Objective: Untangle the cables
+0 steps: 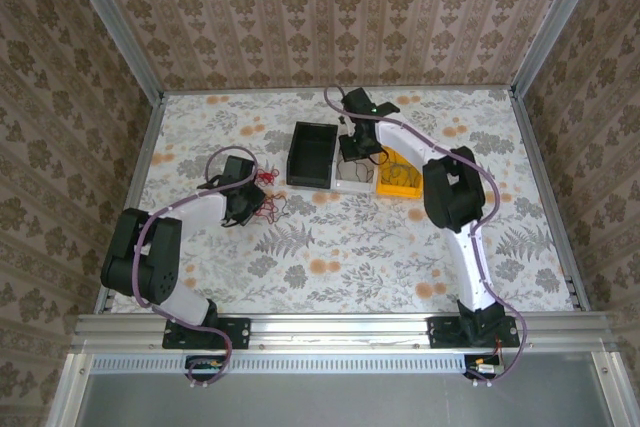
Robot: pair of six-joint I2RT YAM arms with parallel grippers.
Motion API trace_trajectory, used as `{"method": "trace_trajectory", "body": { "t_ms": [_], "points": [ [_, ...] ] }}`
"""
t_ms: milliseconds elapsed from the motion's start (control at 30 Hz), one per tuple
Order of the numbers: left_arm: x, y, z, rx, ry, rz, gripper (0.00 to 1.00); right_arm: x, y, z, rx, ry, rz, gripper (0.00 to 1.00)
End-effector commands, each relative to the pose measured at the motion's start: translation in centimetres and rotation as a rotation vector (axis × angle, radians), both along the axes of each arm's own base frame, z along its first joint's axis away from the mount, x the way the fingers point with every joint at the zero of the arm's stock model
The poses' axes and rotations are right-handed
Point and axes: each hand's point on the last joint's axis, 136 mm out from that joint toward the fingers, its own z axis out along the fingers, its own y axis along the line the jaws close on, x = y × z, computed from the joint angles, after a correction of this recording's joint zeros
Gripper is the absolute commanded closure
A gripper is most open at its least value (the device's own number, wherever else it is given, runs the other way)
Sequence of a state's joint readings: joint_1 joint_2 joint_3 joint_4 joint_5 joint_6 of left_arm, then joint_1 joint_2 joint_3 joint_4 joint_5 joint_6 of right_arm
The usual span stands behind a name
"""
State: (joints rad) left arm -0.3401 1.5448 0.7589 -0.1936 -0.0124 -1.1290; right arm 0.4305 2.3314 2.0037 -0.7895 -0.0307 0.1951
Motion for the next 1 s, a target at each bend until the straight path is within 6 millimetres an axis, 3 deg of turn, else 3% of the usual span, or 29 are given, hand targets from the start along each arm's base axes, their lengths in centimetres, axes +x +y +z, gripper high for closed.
{"method": "trace_trajectory", "body": {
  "t_ms": [0,167,333,533,633,733,967],
  "points": [
    [0.1,-0.1,0.1,0.015,-0.007,-0.021,1.0,0.1,-1.1,-0.2,-0.052,0.023,-0.043,0.97],
    [0.5,-0.2,0.8,0.0,-0.053,-0.016,1.0,-0.1,-1.8,1.1,-0.08,-0.009,-0.057,0.86],
    [0.7,-0.7,1.2,-0.008,-0.069,-0.047,1.0,-0.1,-2.2,6.4,-0.015,-0.17,-0.076,0.64],
    [0.9,-1.2,2.1,0.002,-0.082,-0.128,1.0,-1.6,-2.9,12.1,0.036,-0.327,-0.09,0.52],
    [0.8,-1.7,2.2,-0.01,-0.076,-0.181,1.0,-3.2,-1.9,13.5,0.082,-0.368,-0.039,0.5],
    [0.5,-2.2,2.1,-0.049,-0.061,-0.238,1.0,-5.6,1.0,12.8,0.148,-0.348,0.079,0.5],
    [-1.0,-3.5,0.4,-0.191,0.017,-0.33,1.0,-13.3,10.7,6.5,0.231,-0.137,0.405,0.52]
  ]
}}
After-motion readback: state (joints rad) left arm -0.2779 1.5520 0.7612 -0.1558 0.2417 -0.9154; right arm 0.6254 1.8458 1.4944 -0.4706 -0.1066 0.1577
